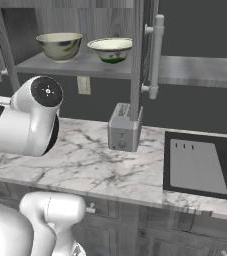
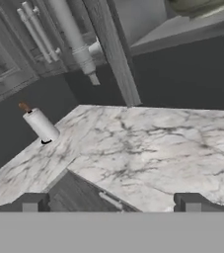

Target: Move the bowls from the cabinet to the plates on the dining table.

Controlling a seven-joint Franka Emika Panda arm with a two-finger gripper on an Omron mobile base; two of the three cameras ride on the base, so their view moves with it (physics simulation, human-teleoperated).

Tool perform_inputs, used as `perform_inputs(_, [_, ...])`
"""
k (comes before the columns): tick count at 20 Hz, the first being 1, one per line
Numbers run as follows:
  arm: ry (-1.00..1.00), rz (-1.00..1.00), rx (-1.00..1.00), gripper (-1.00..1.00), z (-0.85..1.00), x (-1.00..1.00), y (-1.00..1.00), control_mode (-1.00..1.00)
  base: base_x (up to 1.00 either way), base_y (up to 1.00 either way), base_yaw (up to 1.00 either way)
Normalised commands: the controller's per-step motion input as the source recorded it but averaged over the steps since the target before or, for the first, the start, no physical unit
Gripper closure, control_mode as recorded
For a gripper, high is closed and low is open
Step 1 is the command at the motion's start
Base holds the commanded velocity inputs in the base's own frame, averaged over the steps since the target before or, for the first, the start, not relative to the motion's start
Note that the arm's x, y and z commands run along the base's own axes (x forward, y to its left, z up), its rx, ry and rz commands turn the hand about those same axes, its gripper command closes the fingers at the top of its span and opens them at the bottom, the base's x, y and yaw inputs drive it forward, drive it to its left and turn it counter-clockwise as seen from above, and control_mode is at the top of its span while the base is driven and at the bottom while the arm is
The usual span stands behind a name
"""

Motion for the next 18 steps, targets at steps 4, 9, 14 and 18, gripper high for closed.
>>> perform_inputs(4, [0.10, -0.06, 0.05, -1.00, 0.41, 0.66, -0.34, -1.00, 0.00, 0.00, 0.00])
perform_inputs(9, [0.07, -0.04, 0.07, -1.00, 0.30, 0.81, -0.33, -1.00, 0.00, 0.00, 0.00])
perform_inputs(14, [0.01, 0.00, 0.08, -1.00, 0.08, 0.87, -0.19, -1.00, 0.00, 0.00, 0.00])
perform_inputs(18, [-0.02, 0.02, 0.06, -1.00, -0.03, 0.68, 0.12, -1.00, 0.00, 0.00, 0.00])
